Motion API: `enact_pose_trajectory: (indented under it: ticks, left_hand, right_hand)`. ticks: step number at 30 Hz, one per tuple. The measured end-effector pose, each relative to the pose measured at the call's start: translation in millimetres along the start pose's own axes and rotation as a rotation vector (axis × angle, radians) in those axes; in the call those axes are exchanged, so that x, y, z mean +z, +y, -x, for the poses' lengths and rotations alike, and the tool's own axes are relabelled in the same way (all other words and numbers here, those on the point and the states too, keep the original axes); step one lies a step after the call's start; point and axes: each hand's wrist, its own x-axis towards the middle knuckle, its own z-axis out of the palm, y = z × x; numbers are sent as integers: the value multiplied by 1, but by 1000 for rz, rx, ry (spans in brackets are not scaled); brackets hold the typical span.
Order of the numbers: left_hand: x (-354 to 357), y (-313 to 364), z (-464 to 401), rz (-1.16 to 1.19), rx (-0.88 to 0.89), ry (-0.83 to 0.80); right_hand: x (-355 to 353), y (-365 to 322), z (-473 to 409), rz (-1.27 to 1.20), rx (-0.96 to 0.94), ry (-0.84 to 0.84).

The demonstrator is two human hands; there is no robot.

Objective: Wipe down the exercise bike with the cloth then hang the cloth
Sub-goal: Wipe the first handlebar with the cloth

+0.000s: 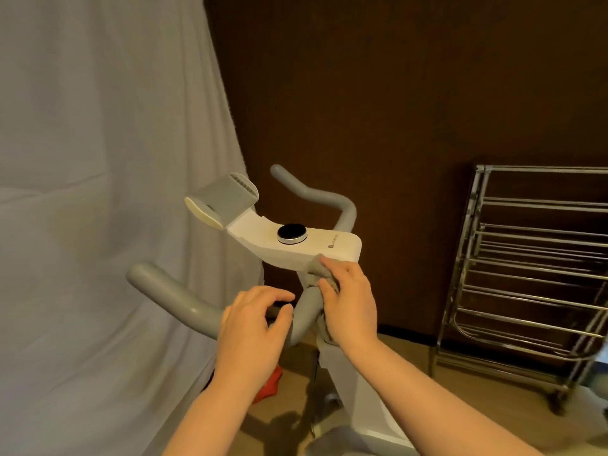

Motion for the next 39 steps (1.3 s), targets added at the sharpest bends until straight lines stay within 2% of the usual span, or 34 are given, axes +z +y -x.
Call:
enact_pose_trajectory:
  ticks: [3, 6, 10, 14, 18, 21, 23, 27, 31, 36, 39]
  left_hand:
    - [7, 8, -2, -176, -4, -41]
    - [10, 8, 0, -234, -11, -24]
    - [11, 6, 1, -216, -16, 9]
    - [15, 7, 3, -218, -34, 51]
    - [18, 8, 7, -230, -32, 98]
    - [20, 9, 5, -235, -36, 125]
    - [21, 9, 6, -230, -37, 131]
    - [20, 9, 6, -242, -52, 131]
    - [22, 10, 5, -233, -65, 147]
    - [23, 6, 6, -299, -32, 157]
    - [27, 6, 12, -283, -18, 205]
  right_hand:
    - [-7, 14, -22, 9, -40, -57]
    - [-6, 17, -27, 12, 2, -13]
    - [-1, 19, -7, -234, -35, 22]
    - [0, 14, -4, -464, 175, 113]
    - [1, 9, 29, -592, 79, 24]
    - [-6, 28, -6, -544, 84, 49]
    - [-8, 27, -3, -543, 102, 8]
    - [-12, 21, 9, -404, -213, -209]
    - [-13, 27, -30, -218, -151, -122]
    - [-23, 22, -29, -45, -521, -424]
    - [-24, 25, -48, 17, -387, -335]
